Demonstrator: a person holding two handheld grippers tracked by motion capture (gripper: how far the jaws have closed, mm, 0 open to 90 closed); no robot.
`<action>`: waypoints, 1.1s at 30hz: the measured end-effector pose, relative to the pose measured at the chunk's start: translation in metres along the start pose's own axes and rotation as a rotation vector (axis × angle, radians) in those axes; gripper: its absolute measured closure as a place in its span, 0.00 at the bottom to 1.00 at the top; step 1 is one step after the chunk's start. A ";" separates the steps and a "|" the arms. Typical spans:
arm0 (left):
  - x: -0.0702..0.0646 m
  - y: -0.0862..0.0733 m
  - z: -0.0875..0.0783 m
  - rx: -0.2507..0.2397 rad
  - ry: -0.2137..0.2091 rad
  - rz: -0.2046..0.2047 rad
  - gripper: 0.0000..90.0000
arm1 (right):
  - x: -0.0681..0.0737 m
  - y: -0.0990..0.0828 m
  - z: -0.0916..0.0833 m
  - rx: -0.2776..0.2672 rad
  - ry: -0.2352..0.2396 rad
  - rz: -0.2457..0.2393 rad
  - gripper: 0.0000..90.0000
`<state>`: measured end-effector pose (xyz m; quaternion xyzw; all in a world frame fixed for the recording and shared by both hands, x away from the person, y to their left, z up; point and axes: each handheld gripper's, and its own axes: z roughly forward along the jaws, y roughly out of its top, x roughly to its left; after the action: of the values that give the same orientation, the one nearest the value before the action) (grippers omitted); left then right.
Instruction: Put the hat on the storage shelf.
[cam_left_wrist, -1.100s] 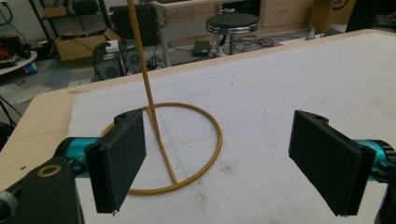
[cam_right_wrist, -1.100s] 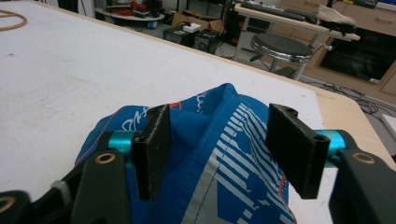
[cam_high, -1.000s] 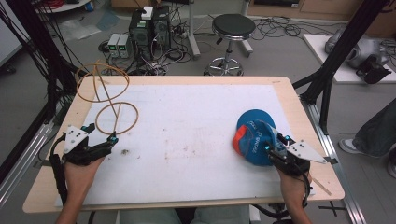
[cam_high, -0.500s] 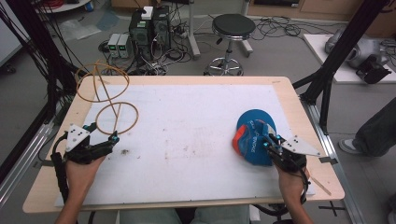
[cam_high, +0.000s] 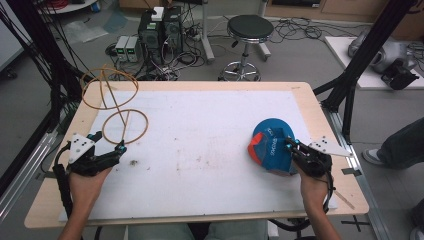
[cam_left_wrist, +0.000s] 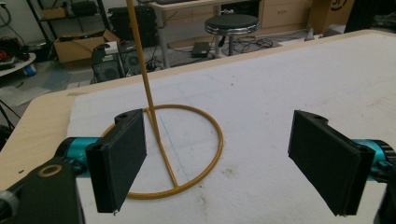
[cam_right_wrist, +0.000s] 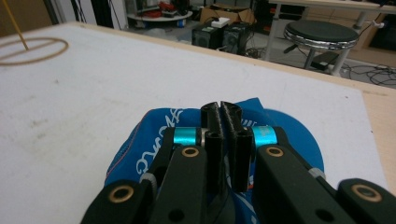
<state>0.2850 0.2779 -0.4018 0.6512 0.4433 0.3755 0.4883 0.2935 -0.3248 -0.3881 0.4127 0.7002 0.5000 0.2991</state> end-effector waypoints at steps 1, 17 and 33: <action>0.000 0.000 0.000 0.000 0.000 0.000 0.22 | 0.000 0.000 0.000 0.000 0.000 0.000 0.98; 0.000 -0.002 -0.001 -0.009 0.003 0.025 0.22 | 0.000 0.045 0.010 -0.064 0.002 0.014 0.98; 0.006 0.001 -0.006 -0.027 0.023 0.019 0.22 | 0.022 0.102 0.034 -0.142 0.051 -0.034 0.98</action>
<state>0.2810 0.2853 -0.3994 0.6444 0.4374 0.3936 0.4884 0.3397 -0.2734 -0.3030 0.3654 0.6773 0.5536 0.3181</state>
